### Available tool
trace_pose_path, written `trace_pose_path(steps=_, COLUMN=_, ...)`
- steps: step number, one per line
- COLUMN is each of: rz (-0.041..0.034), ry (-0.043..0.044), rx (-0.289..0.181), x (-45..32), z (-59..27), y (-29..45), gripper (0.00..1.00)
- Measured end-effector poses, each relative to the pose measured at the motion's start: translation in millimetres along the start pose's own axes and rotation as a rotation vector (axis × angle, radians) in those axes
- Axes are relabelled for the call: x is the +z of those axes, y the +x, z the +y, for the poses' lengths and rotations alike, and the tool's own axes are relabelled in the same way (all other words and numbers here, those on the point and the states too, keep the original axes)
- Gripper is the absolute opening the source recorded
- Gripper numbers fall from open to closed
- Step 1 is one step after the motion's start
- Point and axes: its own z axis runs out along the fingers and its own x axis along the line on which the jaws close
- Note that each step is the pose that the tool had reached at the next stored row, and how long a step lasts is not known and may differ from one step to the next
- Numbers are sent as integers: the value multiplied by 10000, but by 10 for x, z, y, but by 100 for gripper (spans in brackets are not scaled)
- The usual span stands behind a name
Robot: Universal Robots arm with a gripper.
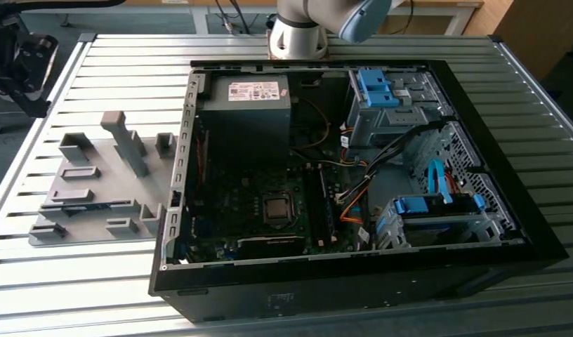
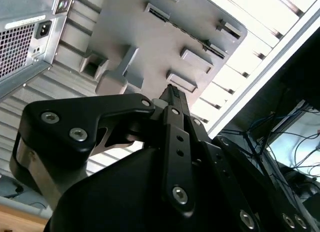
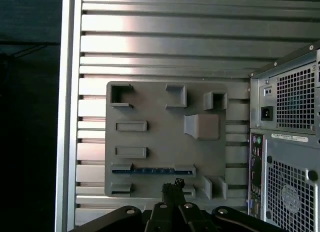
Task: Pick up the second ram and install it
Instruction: 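Pick up the second ram and move it above second insertion slot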
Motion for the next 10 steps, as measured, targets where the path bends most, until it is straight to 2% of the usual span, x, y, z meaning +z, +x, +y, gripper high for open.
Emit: trace_pose_path(steps=10, rz=61, ry=0, rx=-1771, x=18, z=0, y=0, gripper=10)
